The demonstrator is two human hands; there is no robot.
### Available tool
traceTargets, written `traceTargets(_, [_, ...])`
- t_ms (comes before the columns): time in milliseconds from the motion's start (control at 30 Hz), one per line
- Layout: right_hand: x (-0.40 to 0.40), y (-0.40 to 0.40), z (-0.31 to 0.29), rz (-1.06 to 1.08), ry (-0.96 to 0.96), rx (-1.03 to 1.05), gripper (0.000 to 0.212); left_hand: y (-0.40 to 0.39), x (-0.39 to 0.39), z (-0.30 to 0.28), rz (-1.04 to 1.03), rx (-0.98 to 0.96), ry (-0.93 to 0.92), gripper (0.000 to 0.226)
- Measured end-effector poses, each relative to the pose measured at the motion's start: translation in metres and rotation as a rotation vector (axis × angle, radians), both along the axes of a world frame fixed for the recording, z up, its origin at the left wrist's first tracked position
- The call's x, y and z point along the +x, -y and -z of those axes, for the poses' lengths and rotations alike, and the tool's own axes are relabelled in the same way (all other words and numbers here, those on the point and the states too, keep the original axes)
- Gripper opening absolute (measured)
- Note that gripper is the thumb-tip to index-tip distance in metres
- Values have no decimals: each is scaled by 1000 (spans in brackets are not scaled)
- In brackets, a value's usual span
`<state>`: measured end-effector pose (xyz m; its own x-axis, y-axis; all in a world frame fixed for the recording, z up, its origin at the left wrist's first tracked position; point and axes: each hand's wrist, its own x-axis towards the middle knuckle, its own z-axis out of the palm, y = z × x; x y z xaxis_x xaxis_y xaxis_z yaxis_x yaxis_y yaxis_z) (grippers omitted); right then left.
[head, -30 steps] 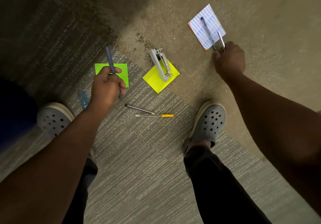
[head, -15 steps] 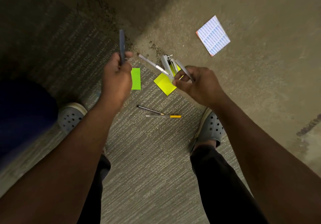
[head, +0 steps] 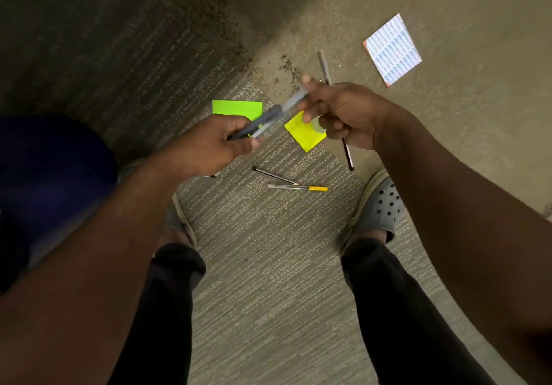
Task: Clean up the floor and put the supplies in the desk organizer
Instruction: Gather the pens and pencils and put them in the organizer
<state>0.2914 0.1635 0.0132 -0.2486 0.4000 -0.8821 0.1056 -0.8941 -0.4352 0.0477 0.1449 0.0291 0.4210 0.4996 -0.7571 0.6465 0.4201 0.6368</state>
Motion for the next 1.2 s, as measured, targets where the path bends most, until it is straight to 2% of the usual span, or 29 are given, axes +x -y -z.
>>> traceTargets(67, [-5, 15, 11, -3, 163, -1, 44, 10, -14, 8, -256, -47, -27, 11])
traceTargets(167, [-27, 64, 29, -256, 481, 1, 44, 26, -34, 21, -537, -84, -110, 23])
traceTargets(200, [-37, 84, 33, -207, 502, -98, 44, 31, -39, 25, -586, -91, -150, 25])
traceTargets(300, [-67, 138, 43, 216, 353, -564, 49, 41, -49, 36, -753, -116, -260, 29])
traceTargets(367, [-83, 163, 54, 376, 368, -679, 53, 44, -54, 41, -893, -124, -330, 27])
traceTargets(433, [-93, 177, 65, 534, 417, -693, 50, 45, -57, 44, -995, -128, -366, 27])
traceTargets(533, [-102, 176, 83, 744, 438, -631, 47, 45, -57, 44, -1012, -100, -363, 28])
traceTargets(667, [-104, 164, 101, 822, 362, -578, 23, 46, -54, 44, -953, -79, -361, 26])
traceTargets(767, [-105, 161, 107, 866, 336, -607, 23, 45, -52, 43, -958, -69, -336, 25])
traceTargets(967, [-102, 159, 99, 760, 441, -590, 18, 45, -47, 28, -974, -61, -293, 26])
traceTargets(1200, [-101, 168, 0, 262, 446, -313, 21, 53, -51, -48, -1050, -162, -194, 25])
